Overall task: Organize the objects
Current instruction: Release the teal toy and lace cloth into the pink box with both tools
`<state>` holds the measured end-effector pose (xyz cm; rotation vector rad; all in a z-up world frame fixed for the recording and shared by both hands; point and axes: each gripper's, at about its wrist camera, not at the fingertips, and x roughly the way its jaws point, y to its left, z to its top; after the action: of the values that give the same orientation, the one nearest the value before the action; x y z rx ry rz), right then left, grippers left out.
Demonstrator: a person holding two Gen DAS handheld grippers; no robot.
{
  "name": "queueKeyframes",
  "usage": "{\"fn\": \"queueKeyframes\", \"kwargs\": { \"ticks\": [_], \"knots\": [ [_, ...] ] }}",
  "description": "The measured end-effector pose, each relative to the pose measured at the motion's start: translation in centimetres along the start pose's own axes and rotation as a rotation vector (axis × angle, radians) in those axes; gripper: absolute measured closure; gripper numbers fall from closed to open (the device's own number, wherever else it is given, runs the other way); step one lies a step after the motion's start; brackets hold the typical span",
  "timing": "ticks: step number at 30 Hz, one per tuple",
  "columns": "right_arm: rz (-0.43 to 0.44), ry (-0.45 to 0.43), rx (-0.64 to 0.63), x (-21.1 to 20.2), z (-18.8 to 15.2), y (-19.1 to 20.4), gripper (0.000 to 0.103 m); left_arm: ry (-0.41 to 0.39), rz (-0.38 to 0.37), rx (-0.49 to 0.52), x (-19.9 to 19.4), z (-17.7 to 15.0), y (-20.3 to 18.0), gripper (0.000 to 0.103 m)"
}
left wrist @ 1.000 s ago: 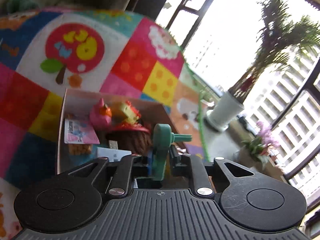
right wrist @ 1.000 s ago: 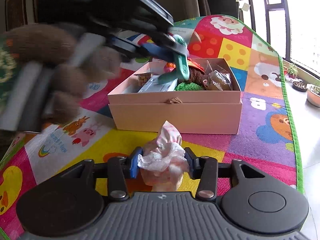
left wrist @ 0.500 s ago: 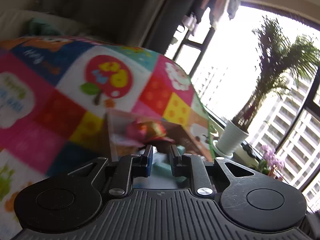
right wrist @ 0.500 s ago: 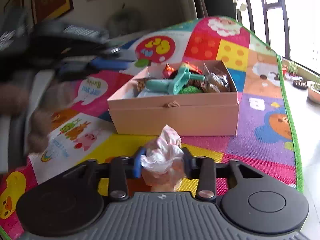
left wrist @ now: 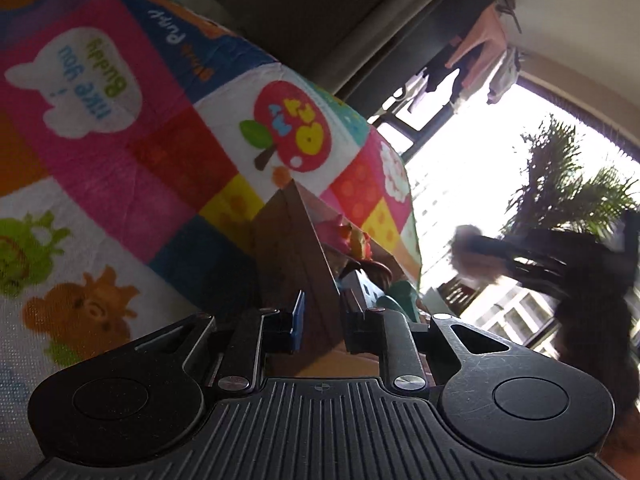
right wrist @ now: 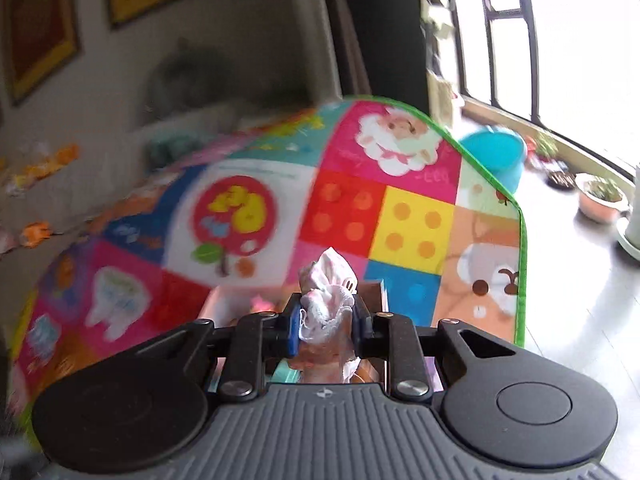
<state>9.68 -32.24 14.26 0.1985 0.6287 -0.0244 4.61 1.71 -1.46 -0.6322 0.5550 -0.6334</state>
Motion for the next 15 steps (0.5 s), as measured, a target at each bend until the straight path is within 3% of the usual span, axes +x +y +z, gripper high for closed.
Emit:
{"fn": "queueKeyframes", "kwargs": {
  "ticks": [5,8,12,14,15],
  "knots": [
    [-0.142,0.208,0.010,9.9,0.6,1.0,0.080,-0.027,-0.017,-0.057,-0.8,0.5,1.0,0.082],
    [-0.173,0.298,0.001,12.9,-1.0,1.2,0.079,-0.026,-0.025,-0.083,-1.0,0.7,1.3,0.082],
    [-0.181,0.321,0.002,13.0,-1.0,1.2,0.068,-0.010,-0.027,-0.091,-0.8,0.7,1.3,0.082],
    [-0.173,0.283,-0.004,11.7,-0.3,1.3,0.051,-0.011,-0.023,-0.090,-0.8,0.7,1.3,0.082],
    [-0.152,0.252,-0.005,10.7,0.0,1.3,0.050,-0.016,-0.019,-0.090,-0.9,0.6,1.3,0.082]
  ]
}}
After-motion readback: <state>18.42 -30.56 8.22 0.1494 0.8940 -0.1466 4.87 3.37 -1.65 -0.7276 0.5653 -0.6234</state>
